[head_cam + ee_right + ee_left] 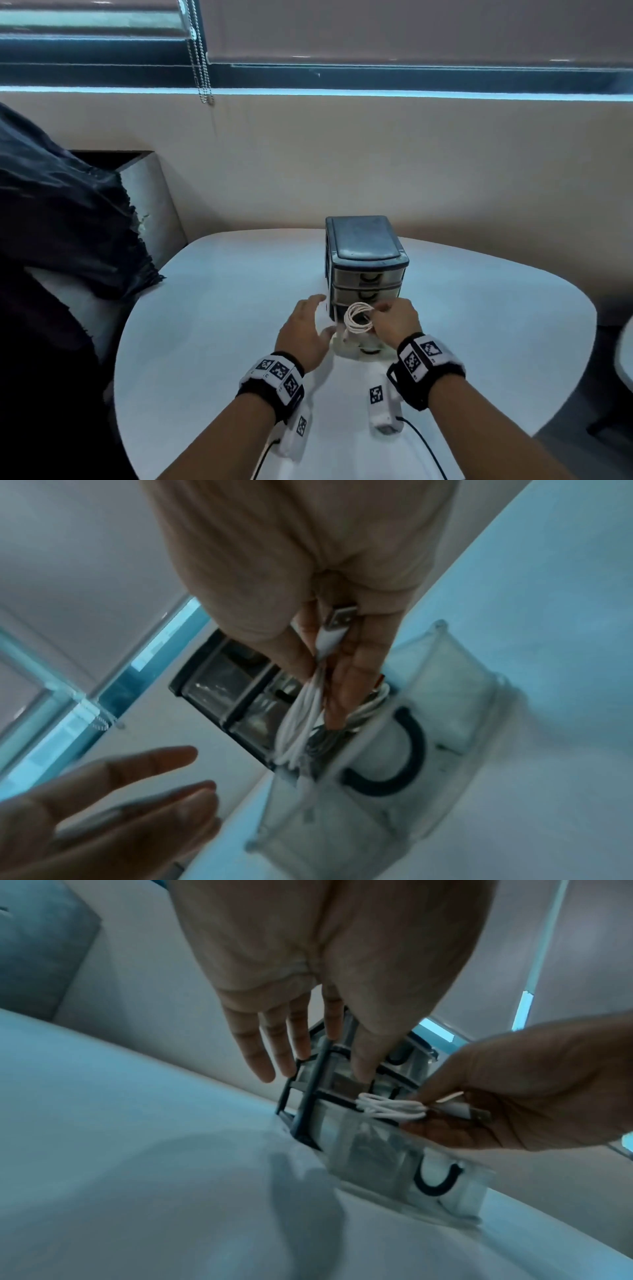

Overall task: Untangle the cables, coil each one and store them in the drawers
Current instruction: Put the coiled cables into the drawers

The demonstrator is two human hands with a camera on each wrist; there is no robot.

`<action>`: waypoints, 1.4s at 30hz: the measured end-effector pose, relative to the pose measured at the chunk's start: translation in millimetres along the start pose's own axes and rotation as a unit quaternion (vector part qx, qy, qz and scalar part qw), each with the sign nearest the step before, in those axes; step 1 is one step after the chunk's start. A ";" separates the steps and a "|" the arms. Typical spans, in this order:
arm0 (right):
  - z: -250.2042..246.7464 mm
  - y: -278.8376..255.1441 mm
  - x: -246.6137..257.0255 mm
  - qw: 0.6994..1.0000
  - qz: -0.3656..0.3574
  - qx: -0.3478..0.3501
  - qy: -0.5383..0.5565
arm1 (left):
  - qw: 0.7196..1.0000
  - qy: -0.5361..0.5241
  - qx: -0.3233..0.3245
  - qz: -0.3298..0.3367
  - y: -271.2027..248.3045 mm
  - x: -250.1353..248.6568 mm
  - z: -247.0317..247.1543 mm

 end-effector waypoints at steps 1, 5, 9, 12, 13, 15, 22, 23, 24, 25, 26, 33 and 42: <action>5.0 -1.3 -1.9 0.998 -0.006 0.029 -0.055 | 1.000 0.005 0.007 -0.016 1.1 6.7 1.0; 17.5 -10.2 -8.8 0.973 -0.044 0.090 -0.207 | 0.999 0.018 0.025 -0.040 0.3 22.2 3.9; 5.7 -17.6 -1.7 0.969 -0.101 0.033 -0.223 | 0.999 0.025 0.035 -0.022 -3.2 16.0 10.7; -10.7 -25.7 3.7 0.963 -0.140 -0.036 -0.227 | 0.999 0.012 0.036 -0.013 -4.8 5.4 15.7; -19.2 -25.6 1.6 0.965 -0.137 -0.068 -0.212 | 0.999 0.009 0.036 -0.012 -4.4 2.1 16.8; -38.0 -22.9 -10.4 0.975 -0.088 -0.104 -0.177 | 0.999 0.011 0.045 -0.020 -2.6 -2.0 19.1; -39.7 -12.6 -51.2 0.995 0.032 -0.027 0.095 | 0.992 0.060 0.087 -0.075 5.4 1.4 28.4; -37.8 -9.8 -52.7 0.990 0.021 -0.023 0.135 | 0.993 0.059 0.065 -0.083 8.2 3.7 28.0; -36.6 -7.3 -51.8 0.986 0.010 -0.020 0.164 | 0.994 0.053 0.034 -0.090 11.5 5.8 26.6; -36.3 -4.7 -50.1 0.982 -0.002 -0.019 0.186 | 0.994 0.042 0.006 -0.100 14.8 7.1 24.2; -37.3 -4.0 -45.8 0.979 -0.012 -0.021 0.202 | 0.994 0.025 -0.002 -0.106 17.9 8.1 23.5; -26.4 9.2 -38.8 0.976 -0.007 0.029 0.215 | 0.988 -0.042 0.135 -0.057 24.1 -5.4 48.4; -44.9 30.2 -28.6 0.933 0.047 -0.062 0.353 | 0.966 -0.174 -0.047 -0.184 32.9 -5.2 19.1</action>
Point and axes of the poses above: each hand's wrist, its own y-axis towards the middle knuckle, its own z-axis out of the palm, x = y × z, the point moved 5 cm from there along y, towards the middle knuckle, and after that the axes turned 9 degrees about y, right-handed, at the moved point
